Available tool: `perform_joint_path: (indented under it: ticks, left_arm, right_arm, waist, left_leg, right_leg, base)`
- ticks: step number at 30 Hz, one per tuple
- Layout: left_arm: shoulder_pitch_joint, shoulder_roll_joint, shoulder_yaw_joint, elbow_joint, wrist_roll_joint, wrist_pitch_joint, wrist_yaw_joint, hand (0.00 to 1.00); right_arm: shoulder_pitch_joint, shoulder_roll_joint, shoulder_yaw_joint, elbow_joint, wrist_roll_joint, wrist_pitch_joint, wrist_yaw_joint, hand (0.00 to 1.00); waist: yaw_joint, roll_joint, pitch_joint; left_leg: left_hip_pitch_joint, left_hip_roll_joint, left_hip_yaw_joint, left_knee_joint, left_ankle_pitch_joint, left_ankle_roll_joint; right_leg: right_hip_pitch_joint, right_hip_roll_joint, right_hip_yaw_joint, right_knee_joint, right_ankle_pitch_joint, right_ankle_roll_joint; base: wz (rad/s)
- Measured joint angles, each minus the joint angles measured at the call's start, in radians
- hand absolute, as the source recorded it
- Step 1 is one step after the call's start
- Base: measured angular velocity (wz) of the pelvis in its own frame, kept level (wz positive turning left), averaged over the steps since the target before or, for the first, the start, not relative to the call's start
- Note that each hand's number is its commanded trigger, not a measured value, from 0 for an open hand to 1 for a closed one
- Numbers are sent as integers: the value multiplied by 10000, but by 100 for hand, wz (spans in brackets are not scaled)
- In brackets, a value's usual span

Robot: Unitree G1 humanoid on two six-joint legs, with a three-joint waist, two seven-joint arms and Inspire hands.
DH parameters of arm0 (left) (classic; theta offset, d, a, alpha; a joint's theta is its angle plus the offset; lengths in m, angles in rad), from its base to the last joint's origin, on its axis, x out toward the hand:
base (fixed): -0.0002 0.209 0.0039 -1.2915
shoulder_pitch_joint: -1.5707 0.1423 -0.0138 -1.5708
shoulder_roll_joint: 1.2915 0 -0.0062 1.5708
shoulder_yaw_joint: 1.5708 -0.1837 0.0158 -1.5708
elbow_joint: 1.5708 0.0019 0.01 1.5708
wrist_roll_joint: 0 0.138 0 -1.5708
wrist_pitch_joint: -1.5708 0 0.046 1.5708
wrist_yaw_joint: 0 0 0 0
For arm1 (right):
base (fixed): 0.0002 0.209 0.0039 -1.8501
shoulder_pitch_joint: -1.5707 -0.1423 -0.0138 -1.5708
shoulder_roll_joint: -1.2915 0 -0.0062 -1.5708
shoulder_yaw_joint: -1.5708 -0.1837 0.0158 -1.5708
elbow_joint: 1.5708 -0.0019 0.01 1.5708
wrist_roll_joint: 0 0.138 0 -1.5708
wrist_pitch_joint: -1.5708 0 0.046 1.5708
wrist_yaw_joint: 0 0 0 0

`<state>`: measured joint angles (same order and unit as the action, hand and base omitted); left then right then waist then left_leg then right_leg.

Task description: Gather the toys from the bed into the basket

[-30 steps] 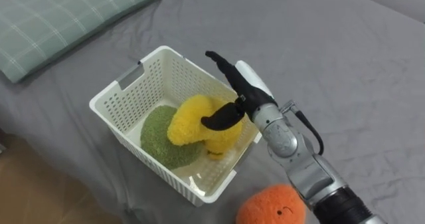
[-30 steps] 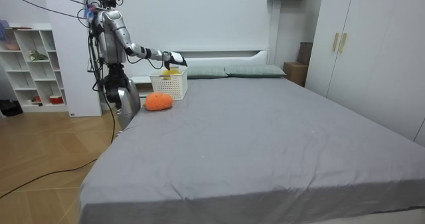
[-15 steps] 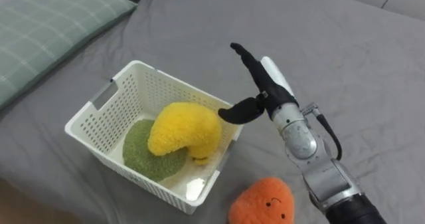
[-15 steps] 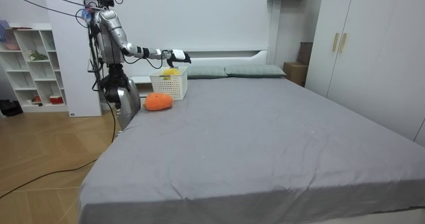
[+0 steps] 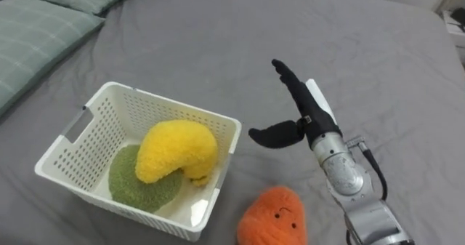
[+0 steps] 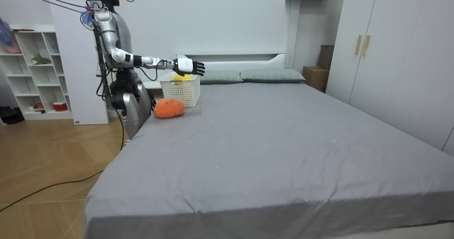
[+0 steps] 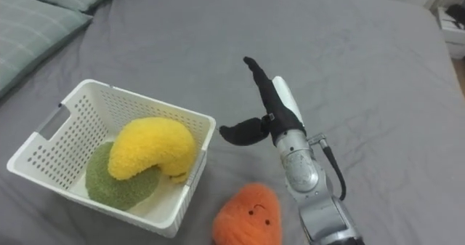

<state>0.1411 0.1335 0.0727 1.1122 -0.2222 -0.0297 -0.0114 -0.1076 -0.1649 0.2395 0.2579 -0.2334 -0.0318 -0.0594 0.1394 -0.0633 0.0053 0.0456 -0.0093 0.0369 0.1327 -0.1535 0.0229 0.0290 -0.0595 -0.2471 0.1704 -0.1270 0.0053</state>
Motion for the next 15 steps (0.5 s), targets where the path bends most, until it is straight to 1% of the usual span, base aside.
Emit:
perform_joint_path:
  ticks: [5,8,12,15]
  left_arm:
    - [-44,-2,5,62,-7,-6,0,0]
    - [-34,0,19,63,-8,-6,1,0]
    - [-28,-5,23,78,-8,-7,15,0]
    - [-34,-8,17,76,-8,-8,39,0]
  right_arm:
    - [116,-100,-362,274,38,1,87,0]
    - [185,-171,-369,355,76,2,148,0]
    - [594,-193,-364,381,71,6,195,0]
    - [619,-195,-361,646,71,2,187,0]
  waist:
    - [-167,-3,-1]
    - [-256,-12,-3]
    - [-241,-14,-4]
    - [-256,-11,-3]
  left_leg:
    - [5,29,180,-29,-5,3]
    - [15,45,225,-37,-25,3]
    - [17,61,277,-33,-50,1]
    - [26,64,284,-30,-51,1]
  right_leg:
    - [-91,38,192,14,12,1]
    - [-105,62,251,0,17,1]
    - [-107,76,270,-12,17,1]
    - [-101,80,277,-11,17,1]
  base:
    - [-10]
    - [-6]
    - [-2]
    - [0]
